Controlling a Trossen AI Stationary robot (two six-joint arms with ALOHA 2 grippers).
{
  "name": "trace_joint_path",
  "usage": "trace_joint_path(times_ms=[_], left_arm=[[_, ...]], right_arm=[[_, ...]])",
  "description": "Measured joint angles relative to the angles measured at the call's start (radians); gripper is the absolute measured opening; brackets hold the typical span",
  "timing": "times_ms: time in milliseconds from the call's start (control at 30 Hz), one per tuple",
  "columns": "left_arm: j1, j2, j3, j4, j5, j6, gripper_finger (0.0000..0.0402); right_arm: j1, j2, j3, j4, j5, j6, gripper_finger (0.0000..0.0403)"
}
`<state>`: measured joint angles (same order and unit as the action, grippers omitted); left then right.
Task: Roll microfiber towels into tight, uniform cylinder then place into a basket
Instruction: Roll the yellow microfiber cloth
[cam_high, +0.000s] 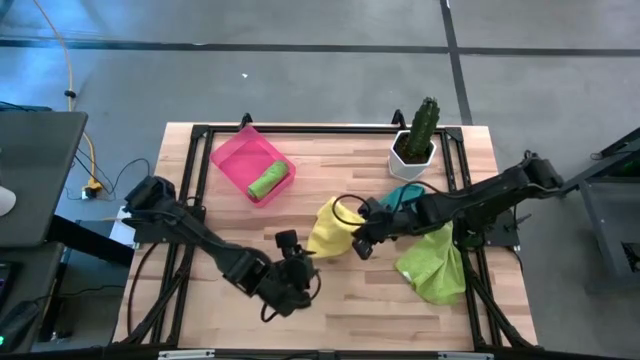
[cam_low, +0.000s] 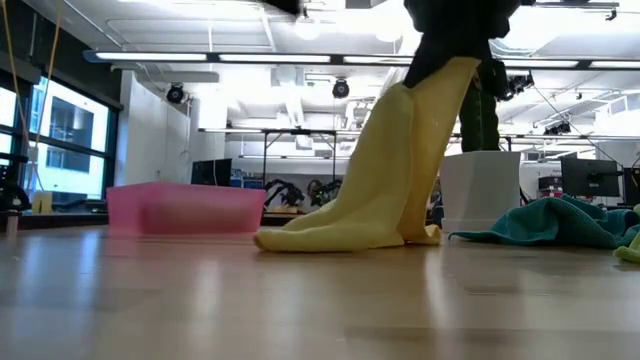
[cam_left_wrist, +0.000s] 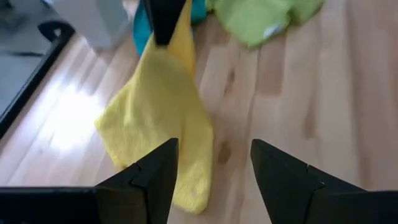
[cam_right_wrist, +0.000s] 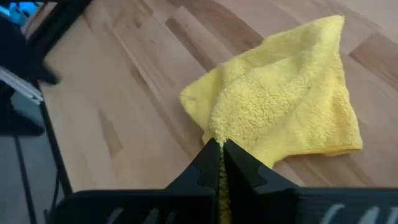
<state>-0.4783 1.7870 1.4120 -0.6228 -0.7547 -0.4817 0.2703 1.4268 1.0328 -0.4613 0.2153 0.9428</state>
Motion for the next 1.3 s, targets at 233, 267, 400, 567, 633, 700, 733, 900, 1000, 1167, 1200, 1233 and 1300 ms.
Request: trace_joint_path(times_ms=[233, 267, 400, 567, 633, 700, 733, 900, 1000, 1167, 1200, 1233, 1300], left_arm=[[0.046, 0.001, -0.191, 0.133, 0.085, 0.014, 0.0193], [0.052, 0.001, -0.215, 0.158, 0.100, 0.014, 0.0193], [0.073, 0.001, -0.321, 0.255, 0.174, 0.047, 0.0193], [0.080, 0.001, -0.430, 0.385, 0.167, 0.236, 0.0193], [0.086, 0.001, -0.467, 0.441, 0.168, 0.319, 0.0193], [0.089, 0.001, -0.499, 0.490, 0.168, 0.396, 0.0193], [0.092, 0.001, -0.512, 0.513, 0.168, 0.431, 0.0193], [0.107, 0.000, -0.570, 0.610, 0.163, 0.548, 0.0193], [0.116, 0.000, -0.586, 0.623, 0.157, 0.607, 0.0193], [0.133, 0.012, -0.595, 0.658, 0.131, 0.665, 0.0193], [0.139, 0.027, -0.594, 0.673, 0.132, 0.687, 0.0193], [0.143, 0.042, -0.594, 0.683, 0.132, 0.713, 0.0193], [0.150, 0.074, -0.594, 0.708, 0.127, 0.773, 0.0193]], right_arm=[[-0.003, 0.002, 0.000, -0.057, 0.064, 0.002, 0.0000], [-0.003, 0.002, 0.000, -0.058, 0.072, 0.001, 0.0000], [-0.005, 0.002, 0.000, -0.073, 0.104, 0.000, 0.0000], [-0.011, 0.003, 0.000, -0.078, 0.123, 0.000, 0.0000], [-0.016, 0.006, 0.000, -0.078, 0.124, -0.001, 0.0000], [-0.019, 0.010, 0.000, -0.080, 0.126, -0.001, 0.0000], [-0.022, 0.014, 0.000, -0.078, 0.126, 0.000, 0.0000], [-0.035, 0.028, 0.000, -0.076, 0.120, 0.000, 0.0000], [-0.046, 0.041, 0.000, -0.063, 0.117, 0.000, 0.0000], [-0.057, 0.056, 0.000, -0.053, 0.102, -0.001, 0.0000], [-0.059, 0.061, 0.000, -0.046, 0.100, 0.000, 0.0000], [-0.062, 0.065, 0.000, -0.026, 0.095, -0.001, 0.0000], [-0.063, 0.069, 0.000, -0.034, 0.086, 0.000, 0.0000]])
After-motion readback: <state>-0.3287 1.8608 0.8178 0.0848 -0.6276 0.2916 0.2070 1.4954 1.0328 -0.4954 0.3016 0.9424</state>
